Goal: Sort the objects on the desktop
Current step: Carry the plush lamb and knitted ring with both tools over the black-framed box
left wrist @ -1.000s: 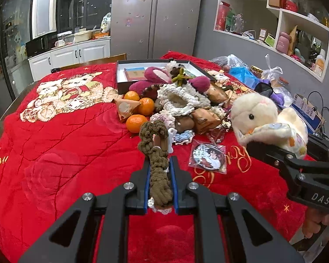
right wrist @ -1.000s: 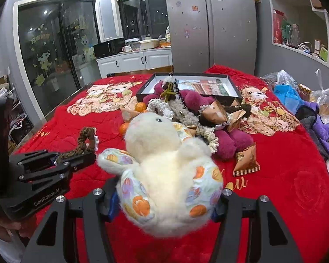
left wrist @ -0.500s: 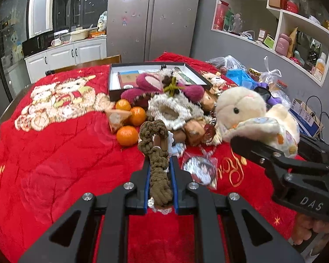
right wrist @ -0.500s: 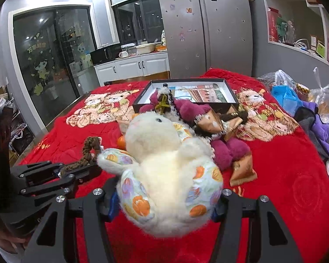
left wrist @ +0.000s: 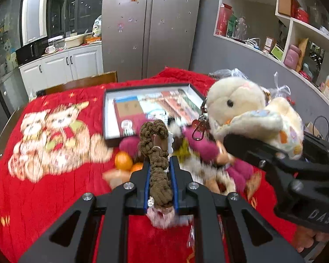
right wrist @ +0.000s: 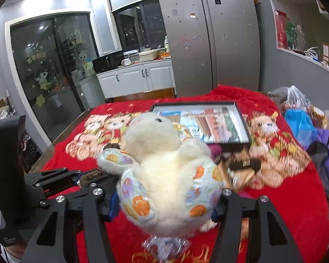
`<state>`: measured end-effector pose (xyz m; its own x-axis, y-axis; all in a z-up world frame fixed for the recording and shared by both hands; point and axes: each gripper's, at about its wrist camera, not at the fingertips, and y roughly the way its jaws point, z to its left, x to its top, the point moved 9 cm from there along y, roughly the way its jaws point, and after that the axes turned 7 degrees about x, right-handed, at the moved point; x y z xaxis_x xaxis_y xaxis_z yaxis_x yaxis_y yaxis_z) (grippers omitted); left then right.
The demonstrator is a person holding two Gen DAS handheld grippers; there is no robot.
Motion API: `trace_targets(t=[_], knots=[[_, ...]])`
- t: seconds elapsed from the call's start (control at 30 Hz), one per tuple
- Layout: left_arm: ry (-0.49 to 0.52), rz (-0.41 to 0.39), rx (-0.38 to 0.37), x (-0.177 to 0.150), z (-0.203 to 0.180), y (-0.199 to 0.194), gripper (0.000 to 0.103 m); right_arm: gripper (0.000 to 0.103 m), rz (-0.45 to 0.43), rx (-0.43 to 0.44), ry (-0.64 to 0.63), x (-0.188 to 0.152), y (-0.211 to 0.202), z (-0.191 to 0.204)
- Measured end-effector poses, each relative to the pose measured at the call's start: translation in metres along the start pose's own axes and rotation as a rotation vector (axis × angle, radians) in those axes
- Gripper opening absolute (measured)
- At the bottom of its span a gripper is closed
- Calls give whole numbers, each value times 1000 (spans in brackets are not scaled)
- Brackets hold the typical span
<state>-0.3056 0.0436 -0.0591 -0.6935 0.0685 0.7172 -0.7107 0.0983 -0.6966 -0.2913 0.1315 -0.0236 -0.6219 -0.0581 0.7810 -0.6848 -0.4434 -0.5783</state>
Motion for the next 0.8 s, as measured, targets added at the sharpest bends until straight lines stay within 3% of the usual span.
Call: trace_targets(t=[0.23, 0.5, 0.6, 0.7, 0.8], knots=[[24, 40, 10, 57, 3, 69, 16, 60, 35, -63, -16, 49, 47, -34], [-12, 101, 22, 99, 19, 168, 16, 60, 129, -122, -22, 78, 138, -88], [-26, 126, 22, 102, 26, 197, 16, 60, 175, -150, -23, 80, 174, -109], [-47, 151, -1, 93, 34, 217, 16, 60, 202, -141, -13, 76, 194, -120], [-34, 185, 22, 83, 42, 234, 17, 60, 213, -148, -13, 69, 206, -127]])
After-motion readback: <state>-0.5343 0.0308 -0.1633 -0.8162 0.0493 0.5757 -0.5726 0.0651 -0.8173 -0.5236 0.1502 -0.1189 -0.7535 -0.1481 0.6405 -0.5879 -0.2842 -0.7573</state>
